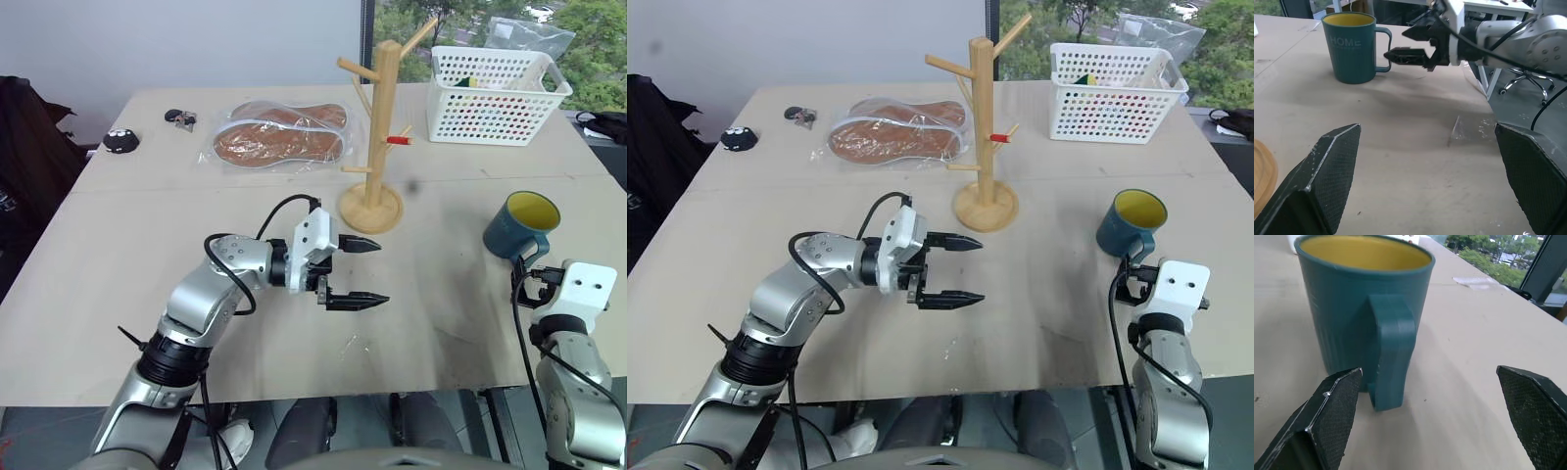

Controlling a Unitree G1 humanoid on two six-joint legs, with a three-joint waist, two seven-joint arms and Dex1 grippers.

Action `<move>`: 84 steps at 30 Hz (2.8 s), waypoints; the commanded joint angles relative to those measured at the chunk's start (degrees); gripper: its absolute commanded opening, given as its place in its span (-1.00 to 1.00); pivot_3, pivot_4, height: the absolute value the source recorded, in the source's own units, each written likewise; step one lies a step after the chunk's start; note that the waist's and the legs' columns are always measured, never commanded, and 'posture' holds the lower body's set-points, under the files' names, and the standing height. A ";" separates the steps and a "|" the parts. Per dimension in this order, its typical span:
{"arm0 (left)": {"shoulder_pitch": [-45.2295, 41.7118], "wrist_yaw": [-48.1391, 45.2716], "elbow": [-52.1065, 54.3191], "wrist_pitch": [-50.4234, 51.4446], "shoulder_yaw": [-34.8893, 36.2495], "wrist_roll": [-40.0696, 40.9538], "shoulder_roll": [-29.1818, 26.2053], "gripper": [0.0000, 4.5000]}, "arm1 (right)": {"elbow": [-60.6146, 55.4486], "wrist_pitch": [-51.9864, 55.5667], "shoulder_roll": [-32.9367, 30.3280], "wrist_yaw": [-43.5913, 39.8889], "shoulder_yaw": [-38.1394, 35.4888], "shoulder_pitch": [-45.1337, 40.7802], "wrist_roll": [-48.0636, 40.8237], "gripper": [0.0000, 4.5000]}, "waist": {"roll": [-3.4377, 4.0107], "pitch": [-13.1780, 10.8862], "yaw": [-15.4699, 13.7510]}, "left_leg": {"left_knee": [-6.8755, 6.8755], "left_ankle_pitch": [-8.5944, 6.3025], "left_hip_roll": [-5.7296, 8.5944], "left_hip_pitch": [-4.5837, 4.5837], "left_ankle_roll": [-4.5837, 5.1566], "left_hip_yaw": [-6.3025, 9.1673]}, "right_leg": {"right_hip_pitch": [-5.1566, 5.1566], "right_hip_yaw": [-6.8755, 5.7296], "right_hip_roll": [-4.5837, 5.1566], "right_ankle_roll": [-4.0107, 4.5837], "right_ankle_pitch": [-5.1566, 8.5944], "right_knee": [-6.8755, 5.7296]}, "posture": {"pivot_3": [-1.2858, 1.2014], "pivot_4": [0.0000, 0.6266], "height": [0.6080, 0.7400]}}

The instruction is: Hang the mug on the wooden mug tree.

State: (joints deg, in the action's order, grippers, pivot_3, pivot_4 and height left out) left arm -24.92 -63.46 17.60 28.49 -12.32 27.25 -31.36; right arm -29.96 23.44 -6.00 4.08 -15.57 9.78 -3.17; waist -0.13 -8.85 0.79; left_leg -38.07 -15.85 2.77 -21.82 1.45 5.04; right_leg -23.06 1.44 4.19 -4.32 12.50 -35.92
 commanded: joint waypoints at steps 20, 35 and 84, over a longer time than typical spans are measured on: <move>-1.96 11.61 3.76 0.32 -0.77 -5.22 3.55 1.00 | 6.65 -2.75 0.12 3.79 -1.92 -6.36 2.66 0.98 | 0.00 0.00 0.00 | 0.00 0.01 0.01 0.00 -0.02 -0.03 | -0.02 0.06 -0.03 0.00 -0.01 -0.01 | 0.03 -0.52 1.00; -0.48 12.69 4.90 -0.39 -0.45 -5.82 3.03 1.00 | 13.33 -6.42 -1.16 4.34 -2.67 -9.52 3.43 -0.98 | -0.02 0.01 -0.02 | 0.00 0.02 0.01 -0.01 -0.03 -0.08 | -0.07 0.12 -0.05 0.00 -0.01 -0.04 | 0.03 -0.52 1.00; 18.41 25.69 11.32 -20.37 15.63 8.71 19.17 1.00 | 24.26 9.37 -38.73 -58.73 27.87 -67.92 -2.05 -0.98 | -0.12 -0.20 -1.38 | -0.20 0.03 0.07 -0.85 -0.03 -0.04 | -0.72 -0.08 0.23 0.01 -0.06 0.01 | 0.03 -0.52 1.00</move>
State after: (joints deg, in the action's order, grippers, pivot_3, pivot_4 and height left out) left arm -5.76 -37.42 28.39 9.38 3.61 34.50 -12.55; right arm -5.48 33.66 -44.62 -54.36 12.77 -55.99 -6.13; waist -0.25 -9.05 -0.59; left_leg -38.28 -15.82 2.84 -22.67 1.42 4.99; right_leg -23.78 1.36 4.43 -4.31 12.44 -35.90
